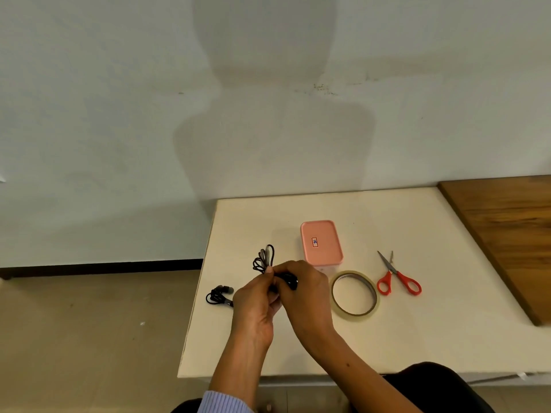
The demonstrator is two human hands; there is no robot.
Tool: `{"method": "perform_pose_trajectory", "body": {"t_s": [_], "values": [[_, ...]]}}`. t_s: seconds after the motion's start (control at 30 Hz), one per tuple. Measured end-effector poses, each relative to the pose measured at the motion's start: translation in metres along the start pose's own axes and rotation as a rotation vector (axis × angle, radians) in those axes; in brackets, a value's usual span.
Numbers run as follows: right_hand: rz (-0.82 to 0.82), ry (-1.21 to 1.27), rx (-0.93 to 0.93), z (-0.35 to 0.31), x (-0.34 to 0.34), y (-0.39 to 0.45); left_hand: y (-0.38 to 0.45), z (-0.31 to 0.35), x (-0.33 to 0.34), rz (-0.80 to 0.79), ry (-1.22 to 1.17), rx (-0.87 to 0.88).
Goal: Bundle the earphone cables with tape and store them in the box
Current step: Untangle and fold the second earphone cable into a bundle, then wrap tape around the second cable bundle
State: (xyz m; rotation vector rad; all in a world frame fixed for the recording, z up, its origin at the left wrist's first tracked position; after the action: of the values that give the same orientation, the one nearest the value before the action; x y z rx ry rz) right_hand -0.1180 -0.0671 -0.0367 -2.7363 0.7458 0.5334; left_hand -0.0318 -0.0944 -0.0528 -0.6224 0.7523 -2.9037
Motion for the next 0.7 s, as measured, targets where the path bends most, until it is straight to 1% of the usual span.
{"method": "perform_pose_trajectory", "body": {"t_s": [0.2,0.3,0.37,0.4,0.47,0.53,0.6,0.7], "values": [[-0.044,-0.031,-0.047,0.003,0.000,-0.004,-0.004,-0.001,0.002,0.068,0.044,-0.005],[-0.050,-0.014,-0.090,0.005,-0.011,-0.008,-0.003,0.004,0.004,0.062,0.156,0.080],[-0.006,-0.030,-0.066,0.011,-0.026,-0.009,-0.004,0.006,0.007,0.032,0.277,0.152],[0.034,-0.075,-0.045,0.016,-0.035,-0.007,-0.005,0.005,0.009,0.011,0.323,0.166],[0.072,-0.254,0.005,0.031,-0.054,0.001,-0.010,-0.001,0.012,-0.048,0.372,0.141],[0.035,-0.485,0.069,0.048,-0.067,0.007,-0.013,-0.006,0.012,-0.097,0.415,0.108],[-0.036,-0.689,0.110,0.064,-0.071,0.008,-0.015,-0.009,0.011,-0.126,0.437,0.100],[-0.096,-0.845,0.029,0.074,-0.065,0.004,-0.016,-0.009,0.011,-0.147,0.446,0.076]]}}
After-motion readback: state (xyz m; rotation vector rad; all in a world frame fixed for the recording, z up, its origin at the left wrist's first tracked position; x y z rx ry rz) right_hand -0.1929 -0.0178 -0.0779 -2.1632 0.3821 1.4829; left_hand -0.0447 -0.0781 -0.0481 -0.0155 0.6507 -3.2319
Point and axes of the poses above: each hand's wrist, its own y-axis towards the middle knuckle, its own x-axis out of the palm, z = x × y, the point moved 4 cm from there along y, towards the middle knuckle, and after that the axes turned 11 degrees about x, right-handed, at the moved point
